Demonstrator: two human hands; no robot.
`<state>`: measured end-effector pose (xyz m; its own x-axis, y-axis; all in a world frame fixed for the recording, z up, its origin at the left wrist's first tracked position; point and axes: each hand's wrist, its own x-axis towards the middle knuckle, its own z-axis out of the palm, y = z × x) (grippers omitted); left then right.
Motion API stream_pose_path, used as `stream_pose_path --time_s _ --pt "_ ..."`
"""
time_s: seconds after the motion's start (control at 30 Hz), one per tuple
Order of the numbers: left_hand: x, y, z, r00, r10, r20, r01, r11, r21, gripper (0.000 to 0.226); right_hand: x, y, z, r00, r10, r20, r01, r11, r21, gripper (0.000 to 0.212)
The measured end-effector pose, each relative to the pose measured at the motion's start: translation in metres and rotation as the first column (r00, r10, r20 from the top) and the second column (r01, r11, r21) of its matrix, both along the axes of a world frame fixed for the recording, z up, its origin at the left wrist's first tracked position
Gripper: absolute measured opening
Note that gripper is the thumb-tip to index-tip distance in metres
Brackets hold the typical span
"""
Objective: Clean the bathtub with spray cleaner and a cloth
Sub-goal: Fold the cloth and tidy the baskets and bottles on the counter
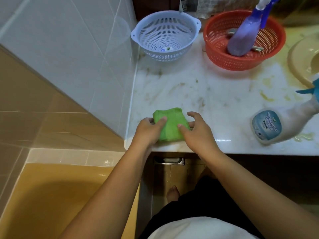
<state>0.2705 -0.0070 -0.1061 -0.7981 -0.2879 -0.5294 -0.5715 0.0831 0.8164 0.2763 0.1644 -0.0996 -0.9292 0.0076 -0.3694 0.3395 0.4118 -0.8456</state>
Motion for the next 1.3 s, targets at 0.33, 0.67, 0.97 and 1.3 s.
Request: stream_pose_path --time_s 0.33,0.67,0.97,1.3 --pt "0.022 0.031 0.018 0.961 -0.037 -0.273 0.087 0.981 0.174 0.025 0.019 0.017 0.005 0.98 -0.182 -0.079 0.164 0.966 -0.2 0.032" --pt "0.014 0.095 0.023 0.932 -0.099 -0.348 0.175 0.966 0.193 0.031 0.04 0.073 0.015 0.945 -0.29 -0.149 0.267 0.951 -0.158 0.033" --pt "0.011 0.157 0.01 0.936 -0.219 -0.276 0.168 0.966 -0.196 0.054 0.058 0.14 0.019 0.991 -0.098 -0.087 0.085 0.986 -0.146 0.054" --pt "0.029 0.19 -0.007 0.816 -0.522 -0.248 0.125 0.579 -0.806 0.054 0.076 0.261 0.039 0.978 -0.172 -0.114 0.161 0.981 -0.105 0.019"
